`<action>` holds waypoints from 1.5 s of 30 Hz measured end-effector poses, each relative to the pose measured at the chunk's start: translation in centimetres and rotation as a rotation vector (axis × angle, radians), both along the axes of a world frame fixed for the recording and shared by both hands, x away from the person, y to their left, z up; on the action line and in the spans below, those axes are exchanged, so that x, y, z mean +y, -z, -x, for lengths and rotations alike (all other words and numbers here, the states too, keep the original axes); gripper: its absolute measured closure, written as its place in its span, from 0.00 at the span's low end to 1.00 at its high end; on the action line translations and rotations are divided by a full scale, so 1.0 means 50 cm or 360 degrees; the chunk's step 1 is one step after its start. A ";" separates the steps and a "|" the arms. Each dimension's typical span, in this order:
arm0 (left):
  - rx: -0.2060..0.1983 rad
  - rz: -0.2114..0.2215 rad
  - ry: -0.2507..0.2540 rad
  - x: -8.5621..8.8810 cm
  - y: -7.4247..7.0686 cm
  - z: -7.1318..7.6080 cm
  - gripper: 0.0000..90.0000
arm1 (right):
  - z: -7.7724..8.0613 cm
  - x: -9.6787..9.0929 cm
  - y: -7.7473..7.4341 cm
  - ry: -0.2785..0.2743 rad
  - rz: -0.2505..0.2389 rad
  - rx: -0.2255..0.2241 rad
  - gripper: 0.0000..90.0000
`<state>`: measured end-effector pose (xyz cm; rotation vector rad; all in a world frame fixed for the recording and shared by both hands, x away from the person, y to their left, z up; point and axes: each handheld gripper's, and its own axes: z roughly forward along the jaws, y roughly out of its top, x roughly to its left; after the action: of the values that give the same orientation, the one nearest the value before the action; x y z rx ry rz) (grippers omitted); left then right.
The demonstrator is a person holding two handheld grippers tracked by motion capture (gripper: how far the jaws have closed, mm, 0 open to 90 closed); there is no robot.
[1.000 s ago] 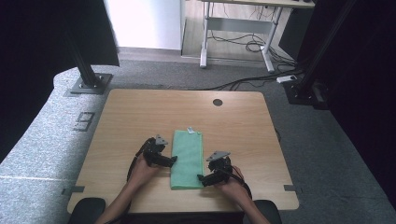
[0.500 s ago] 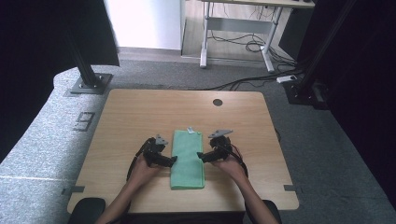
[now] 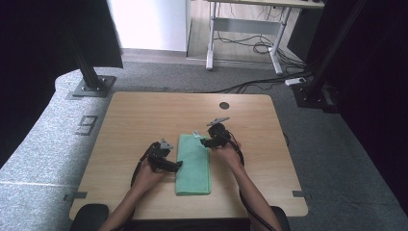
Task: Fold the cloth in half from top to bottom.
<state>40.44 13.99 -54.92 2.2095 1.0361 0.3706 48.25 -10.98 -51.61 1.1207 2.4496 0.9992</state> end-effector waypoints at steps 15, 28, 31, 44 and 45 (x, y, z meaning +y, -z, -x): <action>0.0003 -0.0005 -0.0002 0.000 0.000 0.000 0.02 | -0.049 0.013 0.038 -0.0039 0.0067 0.0050 0.63; 0.0001 -0.0009 -0.0006 -0.001 0.000 0.000 0.02 | -0.036 0.020 0.021 -0.0086 0.0075 0.0069 0.95; 0.0001 -0.0008 -0.0010 -0.001 0.000 0.000 0.01 | -0.024 0.018 0.000 -0.0103 0.0053 0.0024 0.95; 0.0007 -0.0015 -0.0021 -0.002 0.000 -0.001 0.01 | 0.067 0.007 -0.099 -0.0283 -0.0013 -0.0224 0.95; 0.0008 -0.0015 -0.0022 -0.002 0.000 -0.001 0.01 | 0.076 0.004 -0.106 -0.0293 -0.0023 -0.0235 0.95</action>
<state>40.47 13.88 -54.91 2.2140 1.0545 0.3773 44.43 -10.77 -46.32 0.8044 2.4624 1.1110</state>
